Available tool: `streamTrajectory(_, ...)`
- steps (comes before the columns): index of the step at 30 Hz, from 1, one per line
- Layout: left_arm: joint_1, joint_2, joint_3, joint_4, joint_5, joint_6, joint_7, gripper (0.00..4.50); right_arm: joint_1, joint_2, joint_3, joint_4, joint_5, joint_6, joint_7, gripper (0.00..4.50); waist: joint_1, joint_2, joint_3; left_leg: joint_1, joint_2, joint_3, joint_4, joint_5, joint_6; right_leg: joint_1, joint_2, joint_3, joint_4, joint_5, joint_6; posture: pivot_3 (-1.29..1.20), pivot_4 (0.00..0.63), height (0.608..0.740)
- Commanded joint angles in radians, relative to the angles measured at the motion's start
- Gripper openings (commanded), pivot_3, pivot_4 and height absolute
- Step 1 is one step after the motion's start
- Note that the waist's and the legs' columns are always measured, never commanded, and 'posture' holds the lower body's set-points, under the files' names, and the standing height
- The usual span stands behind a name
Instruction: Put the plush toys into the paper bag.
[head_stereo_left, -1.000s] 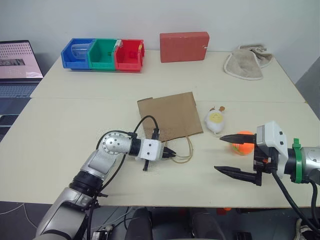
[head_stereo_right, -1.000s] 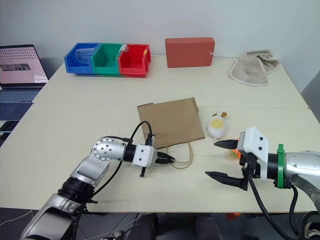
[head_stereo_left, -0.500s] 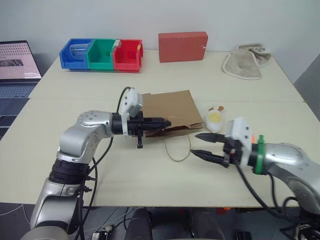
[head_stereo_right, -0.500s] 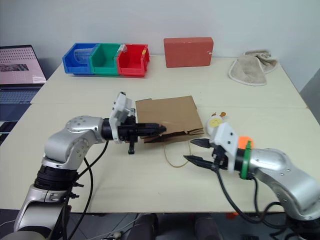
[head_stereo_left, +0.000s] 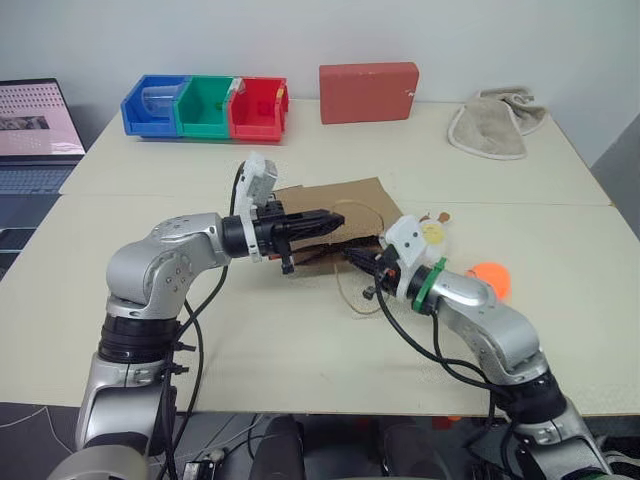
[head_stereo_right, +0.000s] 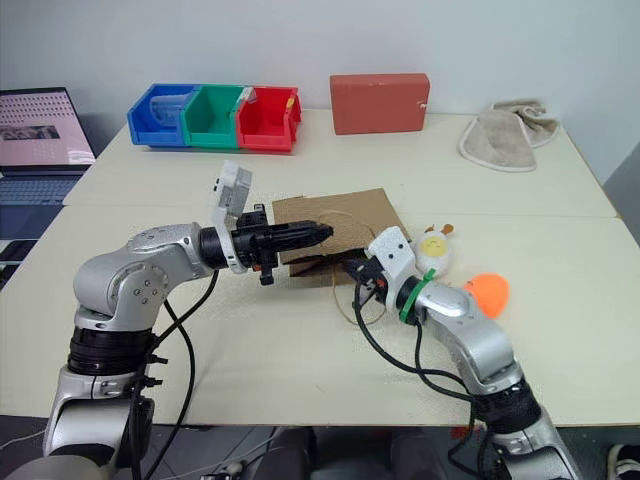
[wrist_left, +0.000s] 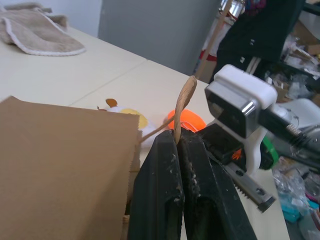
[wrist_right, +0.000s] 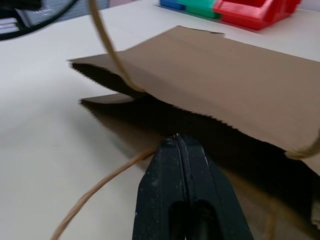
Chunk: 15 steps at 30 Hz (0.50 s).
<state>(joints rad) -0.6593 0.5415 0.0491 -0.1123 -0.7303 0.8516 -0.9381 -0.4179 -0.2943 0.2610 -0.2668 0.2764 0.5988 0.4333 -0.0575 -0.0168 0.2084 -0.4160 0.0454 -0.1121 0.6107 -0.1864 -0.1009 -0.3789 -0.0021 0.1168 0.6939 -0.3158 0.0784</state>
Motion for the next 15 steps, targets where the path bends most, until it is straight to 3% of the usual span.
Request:
streamTrajectory(1,-0.031,-0.015,0.04,-0.042,-0.049,0.022,0.034,0.0,-0.04,0.068,0.005,0.076,-0.069,-0.058,-0.073,0.01,-0.001,0.0,0.0,0.0,0.0,0.0,0.0,0.0,0.0,0.0,0.0,0.0,0.0,0.0,0.0,0.0,0.15,0.74)
streamTrajectory(7,-0.087,-0.077,0.135,-0.02,-0.14,0.082,0.178,0.0,-0.07,0.221,0.018,0.275,-0.177,-0.116,-0.2,0.01,-0.002,0.0,0.0,0.0,0.0,0.0,0.0,0.0,0.0,-0.002,0.0,0.0,0.003,0.0,0.0,0.0,0.15,0.74)
streamTrajectory(15,-0.213,-0.093,0.273,0.036,-0.241,0.105,0.335,0.0,-0.073,0.297,-0.025,0.391,-0.226,-0.143,-0.264,0.01,-0.002,0.0,0.0,0.0,0.0,0.0,0.0,0.0,0.0,-0.002,0.0,0.0,0.003,0.0,0.0,0.0,0.15,0.74)
